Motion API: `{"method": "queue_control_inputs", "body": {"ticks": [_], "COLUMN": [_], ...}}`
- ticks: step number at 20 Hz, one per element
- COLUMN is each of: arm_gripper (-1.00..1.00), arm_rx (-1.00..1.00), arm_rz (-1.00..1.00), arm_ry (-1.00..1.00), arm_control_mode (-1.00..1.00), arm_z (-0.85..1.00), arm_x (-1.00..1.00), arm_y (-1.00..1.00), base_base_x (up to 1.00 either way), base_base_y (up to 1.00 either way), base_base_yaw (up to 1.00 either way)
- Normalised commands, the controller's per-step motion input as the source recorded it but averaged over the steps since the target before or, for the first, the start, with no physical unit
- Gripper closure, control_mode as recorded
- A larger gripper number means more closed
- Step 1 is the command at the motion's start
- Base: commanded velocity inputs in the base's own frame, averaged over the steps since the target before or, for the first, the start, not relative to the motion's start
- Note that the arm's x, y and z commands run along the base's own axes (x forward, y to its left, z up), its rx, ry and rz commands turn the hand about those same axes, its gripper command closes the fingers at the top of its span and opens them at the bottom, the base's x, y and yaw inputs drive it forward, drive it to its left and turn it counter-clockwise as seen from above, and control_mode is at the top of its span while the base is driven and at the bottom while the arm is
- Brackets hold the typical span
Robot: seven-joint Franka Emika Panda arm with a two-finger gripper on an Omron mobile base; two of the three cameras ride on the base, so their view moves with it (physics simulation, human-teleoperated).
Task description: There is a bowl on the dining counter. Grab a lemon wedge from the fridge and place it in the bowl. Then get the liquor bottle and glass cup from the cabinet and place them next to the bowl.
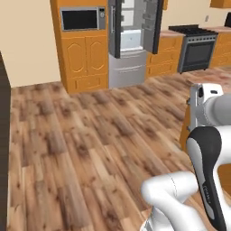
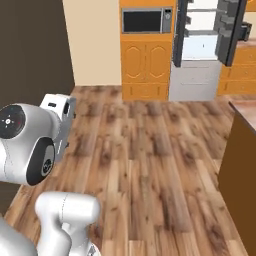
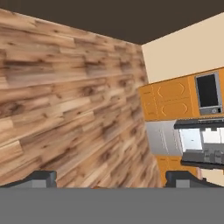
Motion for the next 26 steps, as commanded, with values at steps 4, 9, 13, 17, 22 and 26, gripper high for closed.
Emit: {"method": "queue_control_inputs", "body": {"ticks": [4,9,13,17,22,26], "arm_gripper": [-1.00,-1.00,-1.00,-1.00,-1.00,-1.00], "arm_rx": [0.00,0.00,0.00,0.00,0.00,0.00], "arm_rz": [0.00,0.00,0.00,0.00,0.00,0.00], "arm_ry": [0.00,0.00,0.00,0.00,0.00,0.00], "arm_control_mode": [1.00,1.00,1.00,1.00,1.00,1.00], "arm_z": [0.00,0.00,0.00,0.00,0.00,0.00], "arm_x": [0.00,0.00,0.00,0.00,0.00,0.00], "arm_y": [0.00,0.00,0.00,0.00,0.00,0.00], "base_base_x": [1.00,1.00,1.00,1.00,1.00,1.00], "base_base_y": [0.52,0.64,0.70,0.69,0.60,0.65], "base_base_yaw": [-0.12,-0.27,-0.33,-0.42,-0.50,-0.52]}}
